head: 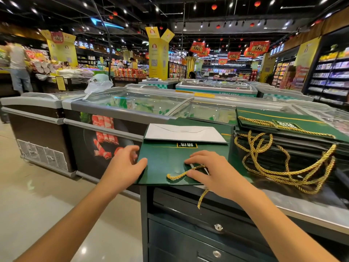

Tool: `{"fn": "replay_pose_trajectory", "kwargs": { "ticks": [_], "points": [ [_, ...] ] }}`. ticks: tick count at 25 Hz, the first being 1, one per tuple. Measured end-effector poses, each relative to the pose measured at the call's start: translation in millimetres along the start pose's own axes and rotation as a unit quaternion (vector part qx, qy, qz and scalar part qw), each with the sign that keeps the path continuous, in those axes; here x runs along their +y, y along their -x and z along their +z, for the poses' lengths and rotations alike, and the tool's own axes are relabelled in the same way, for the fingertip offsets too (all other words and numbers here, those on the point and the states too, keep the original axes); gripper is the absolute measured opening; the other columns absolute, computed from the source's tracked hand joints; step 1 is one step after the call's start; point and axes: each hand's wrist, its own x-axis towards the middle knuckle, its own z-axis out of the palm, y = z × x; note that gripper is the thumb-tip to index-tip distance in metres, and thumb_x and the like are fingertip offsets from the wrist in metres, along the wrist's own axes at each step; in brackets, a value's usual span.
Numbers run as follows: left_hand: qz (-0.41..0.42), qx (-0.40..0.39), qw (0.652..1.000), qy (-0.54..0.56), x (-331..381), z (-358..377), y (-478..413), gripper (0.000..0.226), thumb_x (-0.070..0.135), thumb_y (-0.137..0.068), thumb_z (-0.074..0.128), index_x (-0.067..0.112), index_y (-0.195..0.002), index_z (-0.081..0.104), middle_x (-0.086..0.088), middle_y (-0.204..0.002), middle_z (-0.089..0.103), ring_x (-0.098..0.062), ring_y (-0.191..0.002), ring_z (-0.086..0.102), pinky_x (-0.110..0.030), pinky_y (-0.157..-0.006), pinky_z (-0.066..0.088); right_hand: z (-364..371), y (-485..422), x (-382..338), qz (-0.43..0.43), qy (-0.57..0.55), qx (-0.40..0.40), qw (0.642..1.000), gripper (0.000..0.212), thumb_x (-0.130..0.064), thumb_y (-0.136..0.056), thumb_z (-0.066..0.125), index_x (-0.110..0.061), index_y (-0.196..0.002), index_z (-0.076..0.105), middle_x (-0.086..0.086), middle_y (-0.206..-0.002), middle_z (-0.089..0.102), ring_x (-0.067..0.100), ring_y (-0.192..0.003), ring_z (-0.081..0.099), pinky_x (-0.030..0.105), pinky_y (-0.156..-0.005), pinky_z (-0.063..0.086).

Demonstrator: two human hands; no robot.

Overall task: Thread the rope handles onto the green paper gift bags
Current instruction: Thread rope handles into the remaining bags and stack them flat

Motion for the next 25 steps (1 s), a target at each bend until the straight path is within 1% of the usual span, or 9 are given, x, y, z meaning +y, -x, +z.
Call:
{"fn": "replay_pose_trajectory", "kwargs": {
  "ticks": [3, 6, 10, 13, 14, 16, 18, 21, 25],
  "points": [
    [0.124, -0.008, 0.984, -0.127, 11.2, 0.8, -21.3, 0.049, 0.035, -0.094, 0.063, 0.024, -0.141, 0.054, -0.002, -0.139, 0.053, -0.022, -0.131, 0.047, -0.04, -0.112, 0.038, 6.7, 4.2, 0.0, -0.001, -0.024, 0.031, 0.999, 0.026, -0.042, -0.095, 0.066, -0.035, -0.119, 0.073, -0.014, -0.134, 0.061, 0.008, -0.129, 0.051, 0.047, -0.112, 0.036],
    [0.24, -0.087, 0.947, -0.194, 35.7, 22.0, -45.4, 0.052, 0.042, -0.099, 0.057, 0.027, -0.148, 0.048, -0.002, -0.157, 0.039, -0.022, -0.147, 0.031, -0.038, -0.12, 0.024, 6.8, 5.6, 0.5, -0.009, -0.04, 0.061, 0.997, 0.014, -0.033, -0.095, 0.068, -0.029, -0.106, 0.075, -0.012, -0.123, 0.068, 0.01, -0.118, 0.058, 0.043, -0.106, 0.042],
    [0.247, -0.175, 0.925, -0.229, 34.6, 61.3, -62.3, 0.051, 0.049, -0.104, 0.041, 0.035, -0.153, 0.038, -0.003, -0.165, 0.027, -0.021, -0.153, 0.017, -0.043, -0.125, 0.009, 2.3, 5.8, -1.4, -0.032, 0.014, 0.055, 0.998, 0.011, -0.026, -0.103, 0.055, -0.02, -0.105, 0.064, -0.005, -0.103, 0.07, 0.02, -0.097, 0.061, 0.045, -0.09, 0.047],
    [0.237, -0.184, 0.922, -0.244, 28.5, 71.2, -63.3, 0.058, 0.06, -0.102, 0.025, 0.038, -0.154, 0.034, 0.0, -0.164, 0.028, -0.019, -0.153, 0.018, -0.045, -0.125, 0.009, -11.0, 2.0, -2.9, -0.052, -0.015, 0.047, 0.997, 0.009, -0.026, -0.102, 0.058, -0.022, -0.107, 0.064, -0.006, -0.086, 0.066, 0.009, -0.077, 0.058, 0.032, -0.075, 0.05],
    [0.236, -0.184, 0.924, -0.24, 28.6, 70.9, -62.7, 0.066, 0.066, -0.096, 0.018, 0.039, -0.154, 0.034, 0.0, -0.164, 0.028, -0.02, -0.153, 0.018, -0.045, -0.125, 0.01, -17.2, -1.0, -5.1, -0.054, -0.016, 0.019, 0.998, 0.011, -0.026, -0.1, 0.062, -0.023, -0.109, 0.067, -0.008, -0.085, 0.064, 0.005, -0.074, 0.057, 0.022, -0.071, 0.046],
    [0.238, -0.178, 0.926, -0.234, 28.2, 69.6, -63.4, 0.079, 0.072, -0.086, 0.009, 0.04, -0.154, 0.035, 0.001, -0.163, 0.031, -0.02, -0.152, 0.02, -0.046, -0.124, 0.013, -28.7, -10.6, -10.0, -0.061, 0.029, -0.045, 0.997, 0.015, -0.026, -0.096, 0.068, -0.026, -0.111, 0.071, -0.015, -0.087, 0.058, -0.003, -0.073, 0.053, 0.012, -0.069, 0.041],
    [0.242, -0.174, 0.925, -0.235, 26.2, 69.8, -64.1, 0.078, 0.071, -0.086, 0.008, 0.041, -0.153, 0.036, 0.001, -0.161, 0.033, -0.02, -0.151, 0.023, -0.047, -0.124, 0.015, -37.7, -21.6, -15.2, -0.066, 0.073, -0.066, 0.993, 0.014, -0.026, -0.096, 0.068, -0.024, -0.108, 0.075, -0.016, -0.087, 0.06, -0.002, -0.076, 0.055, 0.012, -0.069, 0.041],
    [0.241, -0.181, 0.925, -0.231, 23.7, 70.9, -65.7, 0.081, 0.072, -0.085, 0.006, 0.041, -0.151, 0.04, 0.0, -0.159, 0.036, -0.022, -0.149, 0.026, -0.05, -0.122, 0.017, -49.2, -30.7, -23.7, -0.071, 0.056, -0.068, 0.994, 0.01, -0.03, -0.095, 0.07, -0.023, -0.099, 0.076, -0.013, -0.083, 0.067, 0.004, -0.075, 0.06, 0.015, -0.066, 0.043],
    [0.254, -0.183, 0.924, -0.219, 22.6, 72.3, -66.1, 0.058, 0.063, -0.096, 0.017, 0.044, -0.141, 0.049, 0.005, -0.142, 0.053, -0.021, -0.13, 0.043, -0.051, -0.112, 0.03, -56.6, -33.1, -28.7, -0.078, 0.02, -0.067, 0.995, 0.01, -0.029, -0.094, 0.072, -0.021, -0.097, 0.076, -0.01, -0.074, 0.068, 0.009, -0.068, 0.062, 0.022, -0.064, 0.048]
  ]
}}
